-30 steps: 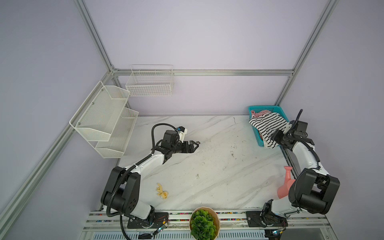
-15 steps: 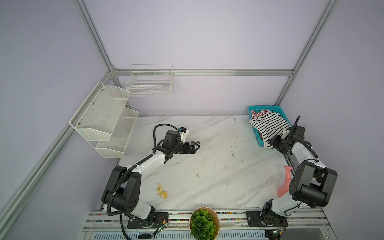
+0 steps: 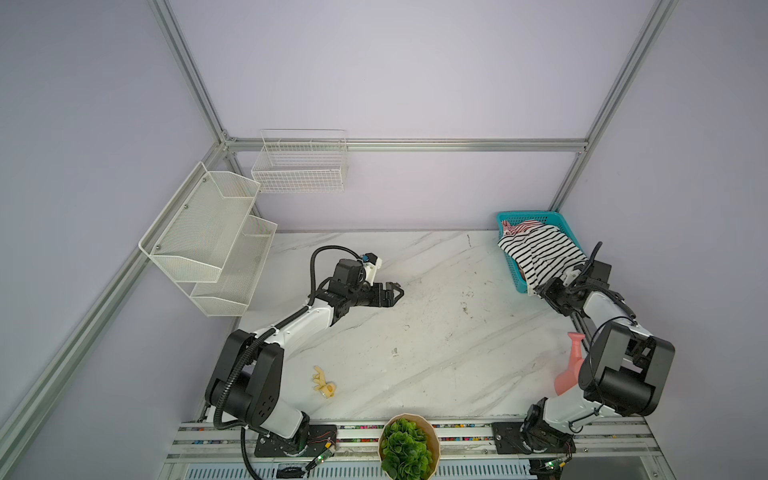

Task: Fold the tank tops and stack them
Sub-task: 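Grasp the striped tank top in the basket with the right gripper while the left advances, then lift the striped tank top high out of the basket with the right gripper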

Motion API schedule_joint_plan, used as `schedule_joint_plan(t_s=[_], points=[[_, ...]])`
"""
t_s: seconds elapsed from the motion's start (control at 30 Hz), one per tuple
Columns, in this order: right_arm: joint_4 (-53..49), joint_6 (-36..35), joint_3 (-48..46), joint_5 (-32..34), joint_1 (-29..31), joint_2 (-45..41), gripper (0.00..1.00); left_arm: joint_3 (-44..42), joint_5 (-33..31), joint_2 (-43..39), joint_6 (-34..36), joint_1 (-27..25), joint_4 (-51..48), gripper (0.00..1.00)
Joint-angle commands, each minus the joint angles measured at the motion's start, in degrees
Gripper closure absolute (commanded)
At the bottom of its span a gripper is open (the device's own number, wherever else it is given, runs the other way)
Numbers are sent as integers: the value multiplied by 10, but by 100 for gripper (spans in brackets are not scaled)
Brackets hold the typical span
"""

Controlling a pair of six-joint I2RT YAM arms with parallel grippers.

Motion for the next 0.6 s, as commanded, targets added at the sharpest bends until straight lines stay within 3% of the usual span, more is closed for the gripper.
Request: schedule_joint_plan(t_s=[0.0,0.1,0.27,0.57], points=[[13,6,-3,-10,-3,-16,70,56,9,3,0,-5,-5,7],[12,9,0,-7,-3,-22,78,59,7,3,0,-7,-7,7],[7,20,3,-10,-4,-41,100,63,6,3,2,-10,-12,7],[-8,38,61,-10,-3,-146,100,70,-2,-1,7,-14,-20,7]])
